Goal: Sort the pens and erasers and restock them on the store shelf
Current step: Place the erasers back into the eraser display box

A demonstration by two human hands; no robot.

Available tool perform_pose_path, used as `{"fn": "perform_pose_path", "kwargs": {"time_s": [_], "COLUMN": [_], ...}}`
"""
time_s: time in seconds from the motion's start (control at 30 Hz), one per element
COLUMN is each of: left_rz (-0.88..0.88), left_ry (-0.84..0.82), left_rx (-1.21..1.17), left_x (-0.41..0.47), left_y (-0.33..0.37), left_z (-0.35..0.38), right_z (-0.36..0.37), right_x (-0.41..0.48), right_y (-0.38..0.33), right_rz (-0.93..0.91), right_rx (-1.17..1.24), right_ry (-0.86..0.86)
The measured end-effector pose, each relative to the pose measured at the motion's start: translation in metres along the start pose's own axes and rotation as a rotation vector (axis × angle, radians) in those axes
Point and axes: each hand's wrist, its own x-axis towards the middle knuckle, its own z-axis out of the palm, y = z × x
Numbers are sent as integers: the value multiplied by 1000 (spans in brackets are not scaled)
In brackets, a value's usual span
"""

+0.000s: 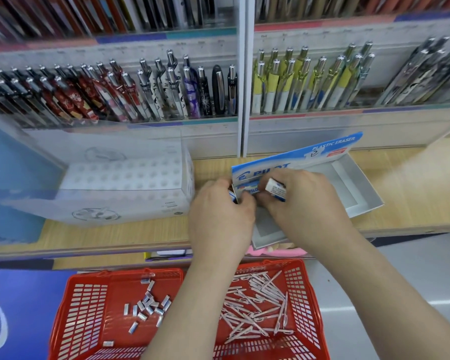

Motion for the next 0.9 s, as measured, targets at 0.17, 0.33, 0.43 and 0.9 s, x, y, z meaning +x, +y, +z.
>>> {"fn": "perform_pose_path", "kwargs": {"time_s": [0.17,0.33,0.43,0.9], "left_rz": [6,111,110,-132], "left_ry": [-12,29,-14,-109], "left_rx": [18,-68,-293,-1077], "left_x": [0,-20,-35,-55], "left_y": [0,7,8,42], "left_z": [2,-10,-23,-49], "right_z": [-1,-25,-43,-39], "right_x": [-3,-15,-23,-58], "right_y": [11,14,13,-10], "right_rz": [30,377,536,177], "right_rx": [209,1160,1557,1114], "right_ry": [-20,77,-32,-254]}}
